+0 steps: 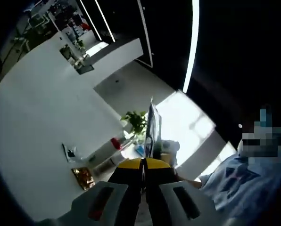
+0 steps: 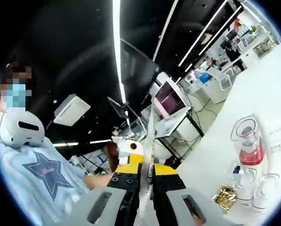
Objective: Arrange the skincare products in the storage area until every visible bottle or jar stands upright without overlapping.
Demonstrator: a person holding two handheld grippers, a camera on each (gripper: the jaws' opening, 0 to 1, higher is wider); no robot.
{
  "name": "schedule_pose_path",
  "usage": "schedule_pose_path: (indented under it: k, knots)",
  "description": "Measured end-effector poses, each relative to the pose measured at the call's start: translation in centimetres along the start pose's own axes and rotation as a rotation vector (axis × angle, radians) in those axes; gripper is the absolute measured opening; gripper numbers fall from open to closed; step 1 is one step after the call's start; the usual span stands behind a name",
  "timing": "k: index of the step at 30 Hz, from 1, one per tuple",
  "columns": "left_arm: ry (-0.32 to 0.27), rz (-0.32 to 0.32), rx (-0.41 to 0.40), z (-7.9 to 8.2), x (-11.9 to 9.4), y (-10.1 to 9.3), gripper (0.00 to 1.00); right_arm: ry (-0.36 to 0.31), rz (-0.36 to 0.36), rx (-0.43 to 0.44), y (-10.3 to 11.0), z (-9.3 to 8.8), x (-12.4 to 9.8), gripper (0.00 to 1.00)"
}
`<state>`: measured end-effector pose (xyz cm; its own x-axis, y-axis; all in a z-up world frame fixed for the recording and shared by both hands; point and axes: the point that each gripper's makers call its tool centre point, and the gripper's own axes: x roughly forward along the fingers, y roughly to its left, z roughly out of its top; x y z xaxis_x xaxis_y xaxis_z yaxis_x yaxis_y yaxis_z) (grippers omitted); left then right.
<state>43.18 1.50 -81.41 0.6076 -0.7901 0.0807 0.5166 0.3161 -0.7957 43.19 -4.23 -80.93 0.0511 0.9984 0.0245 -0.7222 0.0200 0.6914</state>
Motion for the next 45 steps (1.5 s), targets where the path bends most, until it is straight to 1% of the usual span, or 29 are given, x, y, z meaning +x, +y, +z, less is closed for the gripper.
schedule_pose_path:
  k: [2, 4, 5, 9, 11, 14, 15, 16, 18, 19, 20, 22, 23, 25, 28, 30, 31, 32, 33, 35, 37, 38, 40, 41, 42, 43, 45]
  knots:
    - [0.009, 0.005, 0.005, -0.1, 0.1, 0.1, 0.00, 0.010, -0.015, -0.010, -0.2, -0.1, -0.1, 0.02]
    - [-0.004, 0.035, 0.019, 0.2, 0.0, 0.7, 0.00, 0.031, -0.014, -0.063, -0.1, -0.3, 0.1, 0.03]
    - [-0.011, 0.053, 0.024, 0.4, -0.1, 1.0, 0.00, 0.034, -0.010, -0.073, -0.1, -0.4, 0.2, 0.03]
    - [-0.011, 0.053, 0.004, 0.7, -0.1, 1.1, 0.00, 0.052, -0.058, -0.088, -1.3, -0.9, 0.4, 0.05]
    - [-0.004, 0.052, 0.012, 0.6, 0.0, 1.1, 0.00, 0.052, -0.058, -0.092, -1.4, -0.9, 0.3, 0.05]
    - [0.012, 0.033, 0.014, 0.4, 0.2, 1.0, 0.00, 0.044, -0.050, -0.067, -1.5, -0.6, -0.1, 0.00]
    - [0.028, 0.029, 0.015, 0.2, 0.3, 1.1, 0.00, 0.039, -0.022, -0.048, -1.0, -0.4, -0.3, 0.00]
    - [0.030, 0.025, 0.021, 0.1, 0.3, 1.2, 0.00, 0.037, -0.017, -0.054, -0.9, -0.3, -0.4, 0.00]
    - [0.026, 0.007, 0.012, 0.0, 0.4, 1.0, 0.00, 0.039, -0.025, -0.105, -0.7, -0.4, -0.5, 0.00]
    - [0.024, -0.006, 0.006, -0.1, 0.5, 0.8, 0.00, 0.040, -0.022, -0.103, -0.6, -0.5, -0.5, 0.00]
    - [0.026, -0.037, 0.008, -0.1, 0.7, 0.3, 0.01, 0.057, 0.003, -0.091, -0.2, -0.8, -0.5, 0.00]
    - [0.050, -0.061, 0.005, -0.5, 1.1, -0.3, 0.03, 0.065, 0.018, -0.093, 0.1, -0.9, -0.4, 0.00]
    - [0.056, -0.061, 0.012, -0.6, 1.2, -0.4, 0.03, 0.067, 0.024, -0.098, 0.2, -1.0, -0.4, 0.00]
    - [0.071, -0.059, 0.031, -0.9, 1.5, -0.5, 0.01, 0.074, 0.036, -0.100, 0.4, -1.1, -0.4, 0.00]
    - [0.097, -0.041, 0.046, -1.2, 1.8, -0.3, 0.00, 0.082, 0.022, -0.107, 0.2, -1.2, -0.6, 0.00]
    - [0.129, -0.015, 0.060, -1.6, 1.8, 0.1, 0.00, 0.089, 0.004, -0.106, 0.1, -1.3, -0.7, 0.00]
    - [0.158, -0.018, 0.077, -1.9, 1.8, 0.0, 0.00, 0.067, -0.019, -0.126, -0.3, -0.9, -0.9, 0.00]
    - [0.175, -0.022, 0.088, -2.2, 1.9, -0.1, 0.00, 0.042, -0.030, -0.139, -0.6, -0.5, -0.9, 0.00]
    - [0.199, -0.036, 0.081, -2.7, 2.0, -0.5, 0.00, 0.020, -0.039, -0.137, -0.8, -0.1, -1.0, 0.00]
    - [0.211, -0.038, 0.085, -3.0, 2.1, -0.5, 0.00, 0.014, -0.035, -0.117, -0.9, 0.1, -1.1, 0.00]
    - [0.223, -0.039, 0.091, -3.2, 2.2, -0.5, 0.00, 0.014, 0.004, -0.052, -0.4, 0.0, -1.0, 0.00]
    - [0.232, -0.043, 0.081, -3.3, 2.0, -0.6, 0.00, 0.020, 0.012, -0.015, -0.3, -0.1, -1.1, 0.00]
    - [0.233, -0.051, 0.063, -3.0, 2.1, -0.7, 0.00, 0.013, 0.007, -0.046, -0.3, 0.0, -1.0, 0.00]
    - [0.216, -0.046, 0.078, -2.7, 2.2, -0.7, 0.00, 0.014, 0.007, -0.064, -0.2, 0.0, -1.0, 0.00]
    - [0.183, -0.042, 0.110, -2.1, 2.4, -0.6, 0.00, 0.023, 0.009, -0.068, -0.2, -0.1, -0.9, 0.00]
    - [0.166, -0.032, 0.119, -1.8, 2.5, -0.5, 0.02, 0.057, 0.007, -0.064, -0.2, -0.7, -0.8, 0.00]
    - [0.165, -0.054, 0.089, -1.5, 2.7, -0.8, 0.04, 0.078, 0.008, -0.077, -0.2, -1.2, -0.6, 0.00]
